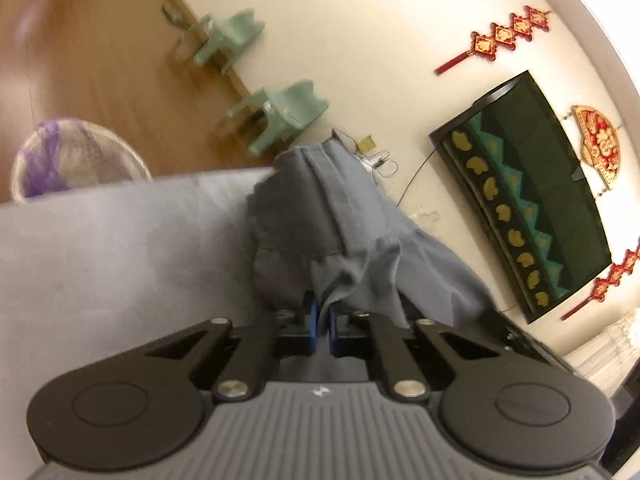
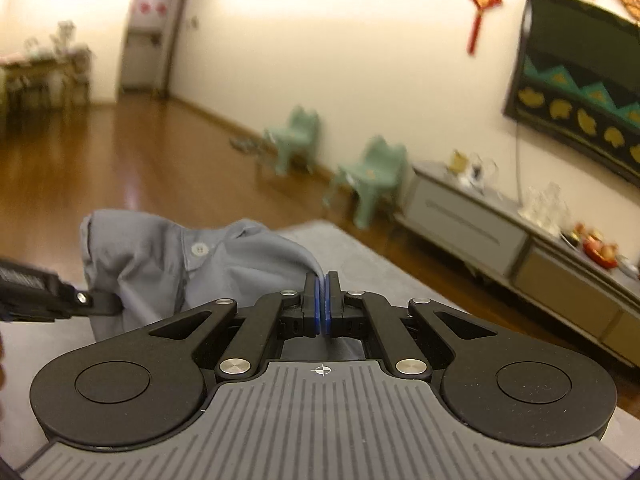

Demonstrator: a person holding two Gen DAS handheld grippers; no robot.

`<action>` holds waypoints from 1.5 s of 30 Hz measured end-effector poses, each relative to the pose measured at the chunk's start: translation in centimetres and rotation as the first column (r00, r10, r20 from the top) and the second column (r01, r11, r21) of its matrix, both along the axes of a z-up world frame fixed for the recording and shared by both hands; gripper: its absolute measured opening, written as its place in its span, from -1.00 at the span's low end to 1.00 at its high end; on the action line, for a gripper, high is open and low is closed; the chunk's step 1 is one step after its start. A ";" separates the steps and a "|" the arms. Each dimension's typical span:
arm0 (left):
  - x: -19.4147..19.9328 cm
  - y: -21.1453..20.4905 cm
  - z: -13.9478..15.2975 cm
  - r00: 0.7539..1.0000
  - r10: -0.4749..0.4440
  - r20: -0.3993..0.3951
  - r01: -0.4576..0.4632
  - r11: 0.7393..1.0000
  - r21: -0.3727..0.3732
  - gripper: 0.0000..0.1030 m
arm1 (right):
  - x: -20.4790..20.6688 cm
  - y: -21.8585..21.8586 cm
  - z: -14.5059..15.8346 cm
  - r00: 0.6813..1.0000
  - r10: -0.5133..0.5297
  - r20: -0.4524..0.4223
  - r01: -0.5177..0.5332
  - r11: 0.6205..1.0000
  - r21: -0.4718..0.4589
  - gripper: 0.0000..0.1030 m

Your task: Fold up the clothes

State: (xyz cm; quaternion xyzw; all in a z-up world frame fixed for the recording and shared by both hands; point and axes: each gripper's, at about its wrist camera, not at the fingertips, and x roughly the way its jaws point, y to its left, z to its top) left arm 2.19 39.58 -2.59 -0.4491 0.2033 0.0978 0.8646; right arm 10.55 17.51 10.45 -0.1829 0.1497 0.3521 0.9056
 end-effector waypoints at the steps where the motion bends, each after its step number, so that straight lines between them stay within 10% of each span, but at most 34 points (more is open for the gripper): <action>1: 0.2 0.6 -1.9 0.995 0.026 -0.098 -0.032 0.998 -0.059 -0.89 | -0.7 0.2 -0.6 0.999 0.053 -0.010 -0.053 0.999 -0.008 -0.87; 3: 0.5 1.7 -4.8 0.966 0.057 -0.253 -0.096 0.984 -0.148 -0.88 | -1.7 1.0 -2.7 0.986 0.146 -0.085 -0.153 0.984 -0.087 -0.74; 6: -0.2 2.6 -4.5 0.972 0.066 -0.226 -0.102 0.984 -0.148 -0.83 | -4.1 0.4 -4.8 0.973 0.208 -0.099 -0.221 0.964 -0.147 -0.19; 11: -1.1 2.4 -3.2 0.947 0.155 -0.281 -0.181 0.981 -0.070 -0.59 | -8.4 -5.7 -4.6 0.970 0.207 -0.128 -0.211 0.977 -0.022 -0.10; 15: -3.4 1.8 -0.5 0.940 0.237 -0.244 -0.240 0.971 0.018 -0.34 | -11.5 -9.7 -6.5 0.980 0.171 -0.097 -0.182 0.977 -0.115 -0.07; 18: -2.5 0.3 0.6 0.984 0.071 -0.163 -0.076 0.997 -0.024 -0.34 | -12.7 -11.1 -8.0 0.977 0.162 -0.140 -0.182 0.973 -0.142 -0.09; 21: 0.9 -2.4 0.1 0.973 -0.160 -0.164 0.150 0.986 -0.070 -0.34 | -11.2 -10.3 -9.4 0.956 0.136 -0.259 -0.166 0.981 -0.097 -0.15; 28: 6.0 -4.1 -0.5 0.939 -0.196 -0.283 0.234 0.966 0.108 -0.55 | -4.0 -10.3 -11.0 0.865 -0.238 -0.442 0.301 0.951 0.076 -0.90; 34: 3.8 -4.9 2.6 0.962 -0.227 -0.150 0.246 0.961 0.127 -0.38 | -6.6 -10.6 -12.1 0.898 -0.210 -0.386 0.236 0.971 0.021 -0.38; 37: 4.2 -6.8 2.8 0.913 -0.384 -0.137 0.402 0.905 0.139 -0.38 | -8.0 -12.7 -12.4 0.909 -0.220 -0.355 0.234 0.972 -0.005 -0.31; 40: 6.0 -8.5 2.1 0.879 -0.428 -0.208 0.462 0.874 0.152 -0.38 | -8.4 -16.9 -12.3 0.882 -0.287 -0.373 0.314 0.949 0.011 -0.12; 45: 6.4 -6.7 2.3 0.932 -0.331 -0.151 0.340 0.939 0.042 -0.18 | -7.5 -27.6 -11.0 0.773 -0.362 -0.521 0.502 0.851 0.153 0.03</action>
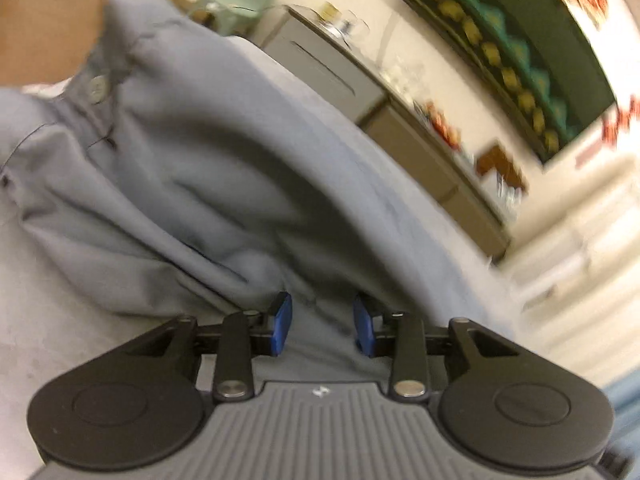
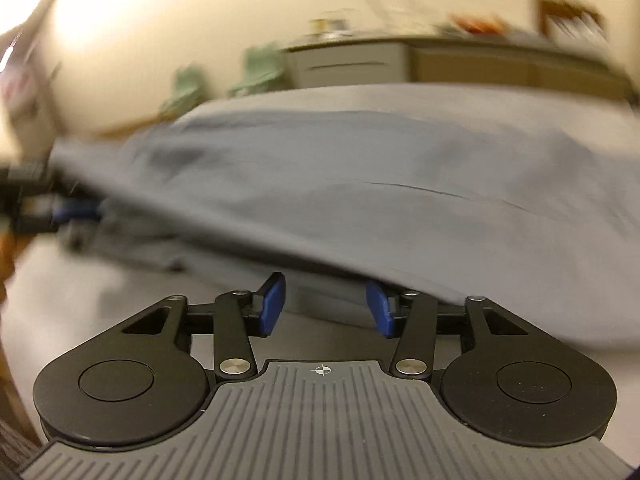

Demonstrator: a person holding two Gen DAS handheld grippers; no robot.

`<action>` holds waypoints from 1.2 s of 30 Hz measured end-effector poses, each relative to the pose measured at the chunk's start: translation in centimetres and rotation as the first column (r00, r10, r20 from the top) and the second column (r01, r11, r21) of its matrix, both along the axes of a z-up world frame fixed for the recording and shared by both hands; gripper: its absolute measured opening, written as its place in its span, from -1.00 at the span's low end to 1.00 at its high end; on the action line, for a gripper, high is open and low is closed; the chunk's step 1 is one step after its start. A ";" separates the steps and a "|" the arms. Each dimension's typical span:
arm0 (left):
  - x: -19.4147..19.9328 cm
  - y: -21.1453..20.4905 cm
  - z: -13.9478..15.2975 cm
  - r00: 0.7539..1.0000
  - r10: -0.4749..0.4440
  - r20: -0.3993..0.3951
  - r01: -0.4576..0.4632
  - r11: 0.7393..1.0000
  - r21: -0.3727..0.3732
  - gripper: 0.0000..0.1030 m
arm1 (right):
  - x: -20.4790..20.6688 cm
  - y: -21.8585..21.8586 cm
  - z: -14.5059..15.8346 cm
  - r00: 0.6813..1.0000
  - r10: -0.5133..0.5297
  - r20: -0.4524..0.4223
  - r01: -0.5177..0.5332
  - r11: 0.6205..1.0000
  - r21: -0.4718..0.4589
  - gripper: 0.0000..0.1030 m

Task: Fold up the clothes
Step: 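Fold the shirt over with both grippers and release it onto the table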

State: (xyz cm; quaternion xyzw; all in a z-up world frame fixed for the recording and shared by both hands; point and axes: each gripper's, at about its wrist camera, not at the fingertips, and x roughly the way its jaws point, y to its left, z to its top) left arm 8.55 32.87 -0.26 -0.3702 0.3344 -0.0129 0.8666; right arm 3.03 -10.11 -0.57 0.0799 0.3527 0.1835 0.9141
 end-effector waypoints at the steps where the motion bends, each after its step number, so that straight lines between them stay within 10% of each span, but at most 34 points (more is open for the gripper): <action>1: -0.6 0.5 0.3 0.999 0.039 0.019 -0.039 0.999 -0.029 -0.10 | 0.4 -2.5 0.1 0.999 -0.040 -0.033 0.042 0.996 0.077 0.09; 9: -5.4 7.2 -1.0 0.924 0.375 0.077 -0.326 0.878 -0.351 0.31 | 1.6 -14.7 -2.1 0.950 -0.204 -0.238 0.298 0.822 0.485 0.41; 14: -5.8 7.7 -0.7 0.913 0.397 0.091 -0.352 0.882 -0.314 0.65 | 2.2 -17.3 -4.2 0.920 -0.241 -0.308 0.384 0.713 0.587 0.36; 20: -1.3 4.9 1.0 0.932 0.361 0.035 -0.362 0.932 0.034 0.60 | 4.8 -18.5 -5.2 0.897 -0.301 -0.323 0.434 0.738 0.516 -0.71; 22: 0.2 3.5 1.9 0.946 0.321 0.034 -0.323 0.937 0.135 -0.63 | 5.7 -19.2 -4.2 0.903 -0.312 -0.295 0.423 0.763 0.489 -0.92; 24: -0.2 3.5 2.9 0.951 0.290 0.109 -0.297 0.953 0.057 -0.91 | 6.4 -20.2 -1.7 0.925 -0.300 -0.231 0.376 0.800 0.468 -0.97; 27: -4.3 5.8 2.9 0.890 0.334 0.311 -0.292 0.941 -0.174 -0.91 | 6.5 -21.3 3.5 0.964 -0.261 -0.040 0.250 0.852 0.459 -0.98; 29: -4.4 7.4 -0.4 0.910 0.364 0.197 -0.316 0.918 -0.238 -0.91 | 7.1 -21.2 4.6 0.972 -0.234 0.013 0.209 0.891 0.404 -0.98; 32: -4.0 7.9 -3.5 0.929 0.368 0.031 -0.356 0.914 -0.194 -0.91 | 10.2 -20.7 2.0 0.972 -0.195 -0.130 0.227 0.922 0.314 -0.95; 36: -4.6 7.4 -2.5 0.926 0.373 0.058 -0.357 0.915 -0.190 -0.82 | 9.8 -23.7 -2.5 0.912 -0.266 -0.314 0.382 0.829 0.408 -0.42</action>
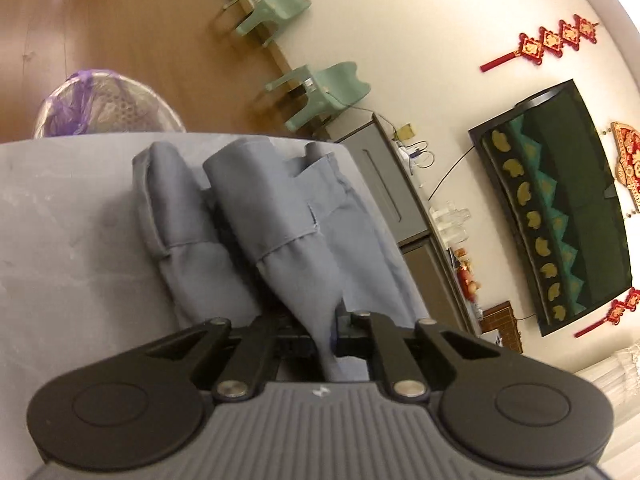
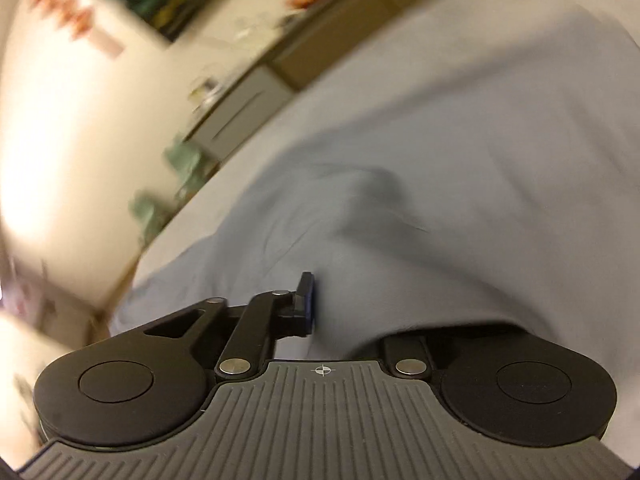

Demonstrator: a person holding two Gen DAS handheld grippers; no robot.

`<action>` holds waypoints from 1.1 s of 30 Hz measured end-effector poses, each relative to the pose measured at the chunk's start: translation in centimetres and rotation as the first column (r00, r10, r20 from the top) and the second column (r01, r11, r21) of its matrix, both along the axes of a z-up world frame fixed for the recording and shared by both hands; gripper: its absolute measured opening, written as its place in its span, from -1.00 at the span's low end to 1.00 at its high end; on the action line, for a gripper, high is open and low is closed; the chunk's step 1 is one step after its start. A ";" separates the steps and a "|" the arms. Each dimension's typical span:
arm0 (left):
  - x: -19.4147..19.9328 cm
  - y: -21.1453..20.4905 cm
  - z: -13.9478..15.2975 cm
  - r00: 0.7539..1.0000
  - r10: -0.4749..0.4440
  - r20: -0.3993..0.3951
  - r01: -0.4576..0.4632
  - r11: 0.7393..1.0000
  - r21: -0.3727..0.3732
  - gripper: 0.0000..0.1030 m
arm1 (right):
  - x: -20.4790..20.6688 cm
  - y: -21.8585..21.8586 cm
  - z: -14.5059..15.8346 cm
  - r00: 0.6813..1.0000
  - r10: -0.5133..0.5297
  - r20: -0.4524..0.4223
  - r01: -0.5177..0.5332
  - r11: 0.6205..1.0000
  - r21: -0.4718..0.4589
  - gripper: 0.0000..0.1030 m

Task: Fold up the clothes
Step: 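Fold the shirt over with both grippers and release it onto the table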

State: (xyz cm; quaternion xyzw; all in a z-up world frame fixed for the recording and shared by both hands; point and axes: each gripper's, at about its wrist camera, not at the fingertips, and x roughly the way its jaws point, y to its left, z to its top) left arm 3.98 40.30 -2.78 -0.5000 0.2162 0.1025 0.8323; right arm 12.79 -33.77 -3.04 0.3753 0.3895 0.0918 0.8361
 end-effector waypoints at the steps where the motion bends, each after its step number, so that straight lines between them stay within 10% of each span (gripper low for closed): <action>1: 0.2 -0.1 0.1 1.000 0.003 -0.007 -0.003 1.000 0.003 -0.79 | -0.5 -0.8 -0.7 0.999 -0.038 -0.021 0.039 0.998 0.052 -0.33; 6: -0.3 0.5 1.1 0.992 0.069 0.103 -0.065 0.997 -0.044 -0.82 | -2.6 -4.6 -0.6 0.990 -0.140 -0.009 0.140 0.978 0.157 -0.01; 10: 0.4 1.2 -0.5 0.995 0.098 0.021 -0.096 0.993 -0.071 -0.82 | -3.2 -7.0 -1.3 0.982 -0.187 -0.022 0.188 0.972 0.141 0.01; 16: 0.3 1.3 0.1 0.996 0.084 0.022 -0.083 0.996 -0.047 -0.82 | -5.0 -9.9 -0.5 0.974 -0.224 0.043 0.222 0.974 0.050 -0.90; 20: -1.1 3.5 -1.7 0.979 0.192 -0.066 -0.199 0.972 -0.122 -0.82 | -7.9 -11.2 1.7 0.969 -0.214 0.122 0.224 0.972 -0.074 -0.90; 27: 0.0 2.5 -1.9 0.984 0.132 -0.116 -0.144 0.985 -0.098 -0.45 | -8.6 -15.6 -0.6 0.941 -0.337 -0.013 0.336 0.934 0.122 0.05; 33: 0.4 1.9 -2.6 0.982 0.096 -0.161 -0.110 0.990 -0.083 -0.44 | -6.6 -17.7 -1.5 0.915 -0.403 0.001 0.397 0.901 0.177 0.06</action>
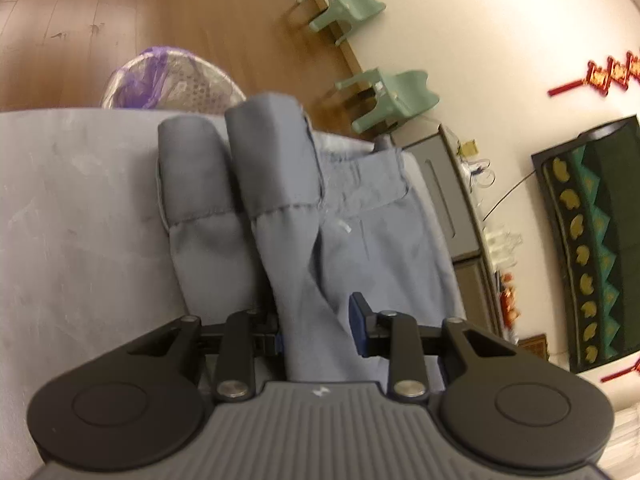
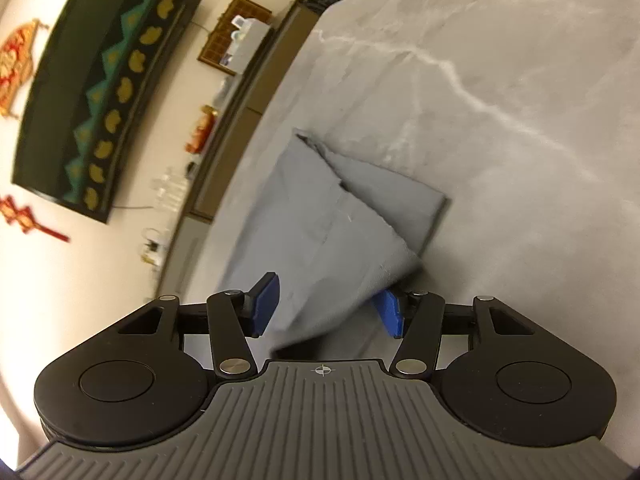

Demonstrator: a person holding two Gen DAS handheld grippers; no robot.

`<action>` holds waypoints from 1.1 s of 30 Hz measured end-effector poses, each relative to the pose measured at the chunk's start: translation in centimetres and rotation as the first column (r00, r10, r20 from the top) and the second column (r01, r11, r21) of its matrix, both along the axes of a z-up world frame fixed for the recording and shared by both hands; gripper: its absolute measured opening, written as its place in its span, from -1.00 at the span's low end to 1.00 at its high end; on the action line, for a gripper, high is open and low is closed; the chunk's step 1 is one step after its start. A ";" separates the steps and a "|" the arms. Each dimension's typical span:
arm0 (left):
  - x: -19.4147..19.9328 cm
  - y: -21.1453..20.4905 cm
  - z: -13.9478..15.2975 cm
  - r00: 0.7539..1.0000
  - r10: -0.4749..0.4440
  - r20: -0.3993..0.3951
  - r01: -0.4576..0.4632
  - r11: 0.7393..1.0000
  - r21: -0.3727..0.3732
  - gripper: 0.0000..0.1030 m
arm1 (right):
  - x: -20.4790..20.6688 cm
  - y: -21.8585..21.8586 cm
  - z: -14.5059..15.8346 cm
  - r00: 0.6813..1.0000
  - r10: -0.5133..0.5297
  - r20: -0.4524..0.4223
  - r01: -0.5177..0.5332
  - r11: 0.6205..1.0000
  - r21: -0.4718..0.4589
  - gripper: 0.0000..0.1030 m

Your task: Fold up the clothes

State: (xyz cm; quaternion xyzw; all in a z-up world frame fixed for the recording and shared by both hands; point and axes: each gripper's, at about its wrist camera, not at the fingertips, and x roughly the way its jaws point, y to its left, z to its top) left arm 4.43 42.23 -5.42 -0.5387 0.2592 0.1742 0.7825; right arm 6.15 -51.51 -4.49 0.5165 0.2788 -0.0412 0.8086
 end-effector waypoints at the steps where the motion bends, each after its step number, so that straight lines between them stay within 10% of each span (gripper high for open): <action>1: 0.0 0.0 -0.1 1.000 -0.006 -0.003 0.006 1.000 0.001 -0.45 | 0.0 -0.3 -0.2 1.000 0.006 0.006 -0.006 1.000 0.009 0.01; 8: -0.5 0.4 -0.3 0.999 -0.032 0.002 0.032 0.999 0.006 -0.56 | -0.5 -0.5 0.0 0.999 -0.028 0.022 0.028 1.000 -0.002 -0.26; 10: -0.5 0.2 -0.1 0.999 -0.036 0.003 0.036 0.999 0.032 -0.66 | 1.0 0.1 0.6 0.999 0.042 -0.028 -0.044 0.994 -0.095 -0.94; 11: -0.6 0.2 0.0 0.999 -0.033 0.011 0.032 0.999 0.042 -0.79 | 1.3 0.1 1.6 0.997 0.072 -0.021 -0.075 0.986 -0.151 -0.95; 13: -1.2 0.4 0.3 0.999 -0.015 0.047 0.013 0.999 0.048 -0.82 | 0.6 0.3 6.0 0.975 0.132 0.179 -0.083 0.962 -0.260 -1.00; 15: -1.7 0.6 0.3 0.998 -0.003 0.066 0.000 0.999 0.048 -0.82 | 0.1 0.6 8.6 0.948 0.175 0.264 -0.067 0.926 -0.372 -1.00; 19: -0.8 0.5 -1.2 0.998 -0.059 -0.012 0.060 0.998 0.022 -0.86 | 2.9 -1.1 3.1 0.991 0.110 -0.080 -0.129 0.944 -0.302 -1.00; 26: 0.5 -0.7 -0.2 0.993 -0.106 -0.044 0.109 0.990 0.090 -0.72 | 4.1 -1.3 2.2 0.987 0.106 -0.119 -0.136 0.950 -0.281 -0.95; 30: 0.7 -1.1 0.1 0.993 -0.106 -0.048 0.110 0.989 0.098 -0.64 | 3.1 -2.1 2.0 0.995 0.095 -0.024 -0.097 0.987 -0.127 -0.10; 33: 1.0 -1.4 0.2 0.992 -0.108 -0.061 0.115 0.986 0.119 -0.63 | 5.0 0.0 3.2 0.988 0.143 -0.057 -0.153 0.959 -0.238 -0.93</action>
